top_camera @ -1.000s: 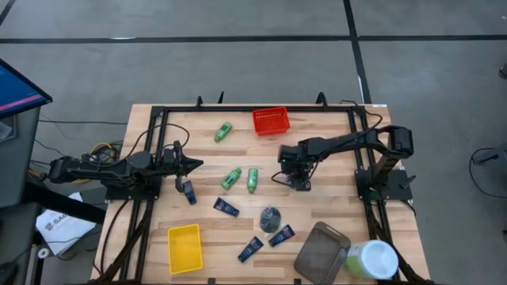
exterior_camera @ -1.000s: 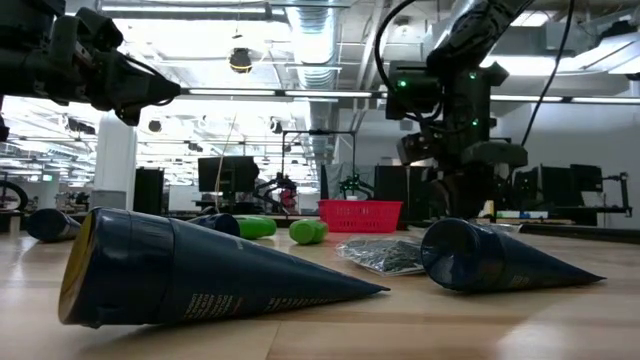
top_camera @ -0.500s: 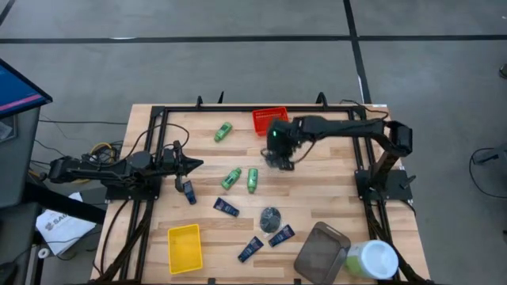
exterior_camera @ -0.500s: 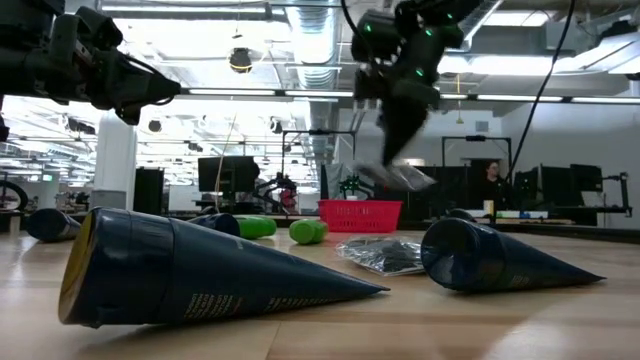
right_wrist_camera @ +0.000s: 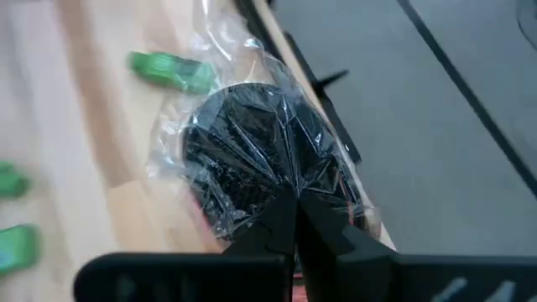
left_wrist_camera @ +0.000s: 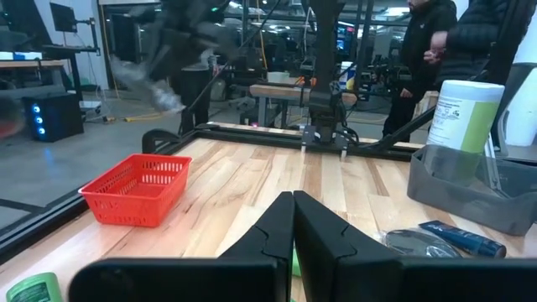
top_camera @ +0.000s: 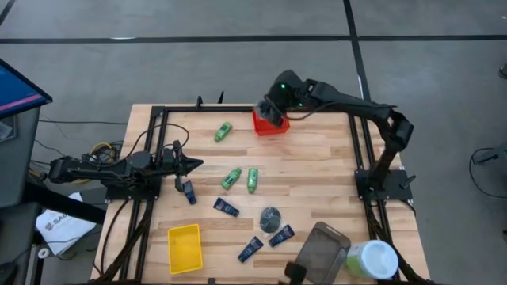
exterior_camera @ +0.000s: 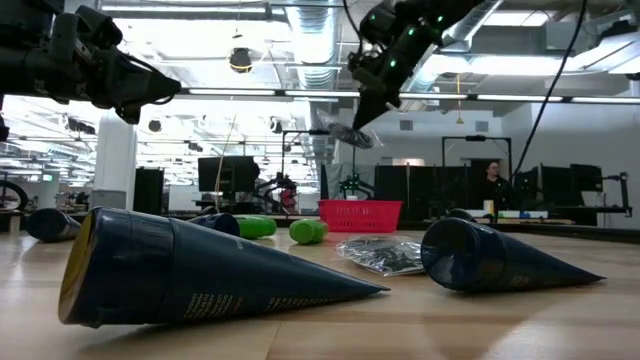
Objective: Pick & Place Travel size toiletries
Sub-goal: Put the black hairbrush into the red bin
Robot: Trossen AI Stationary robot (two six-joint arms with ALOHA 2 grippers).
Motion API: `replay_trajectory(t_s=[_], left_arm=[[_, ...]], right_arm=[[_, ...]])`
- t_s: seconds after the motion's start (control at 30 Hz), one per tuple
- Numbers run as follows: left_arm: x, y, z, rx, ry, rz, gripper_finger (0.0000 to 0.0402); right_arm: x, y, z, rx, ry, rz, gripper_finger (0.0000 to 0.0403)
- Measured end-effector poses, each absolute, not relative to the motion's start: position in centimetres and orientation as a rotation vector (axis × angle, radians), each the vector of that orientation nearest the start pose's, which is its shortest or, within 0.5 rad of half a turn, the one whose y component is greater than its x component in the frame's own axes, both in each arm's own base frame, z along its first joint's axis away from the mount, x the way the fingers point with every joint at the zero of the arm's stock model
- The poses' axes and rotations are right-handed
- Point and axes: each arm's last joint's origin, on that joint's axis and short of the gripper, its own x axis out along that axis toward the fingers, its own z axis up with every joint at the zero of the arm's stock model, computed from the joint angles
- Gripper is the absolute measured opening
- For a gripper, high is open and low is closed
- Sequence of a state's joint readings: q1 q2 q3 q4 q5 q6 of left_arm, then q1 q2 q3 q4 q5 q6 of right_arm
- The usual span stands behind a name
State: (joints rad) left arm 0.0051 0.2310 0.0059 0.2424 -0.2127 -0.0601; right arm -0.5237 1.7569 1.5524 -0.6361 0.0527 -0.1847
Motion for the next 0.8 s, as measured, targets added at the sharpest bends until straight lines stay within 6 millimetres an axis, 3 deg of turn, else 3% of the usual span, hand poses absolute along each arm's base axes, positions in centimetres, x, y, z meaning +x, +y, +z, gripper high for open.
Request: replay_trajectory(t_s=[0.2,0.53,0.8], left_arm=[[11.1,0.7,17.0,-0.062,-0.025,0.217,0.0003],[11.1,0.7,17.0,-0.063,-0.031,0.217,0.0003],[11.1,0.7,17.0,-0.062,-0.031,0.217,0.0003]], right_arm=[[34.4,-21.8,27.0,0.114,0.945,-0.507,0.0000],[35.6,-23.2,22.3,0.199,1.136,-0.597,0.0000],[35.6,-22.9,22.6,0.142,1.167,-0.639,0.0017]])
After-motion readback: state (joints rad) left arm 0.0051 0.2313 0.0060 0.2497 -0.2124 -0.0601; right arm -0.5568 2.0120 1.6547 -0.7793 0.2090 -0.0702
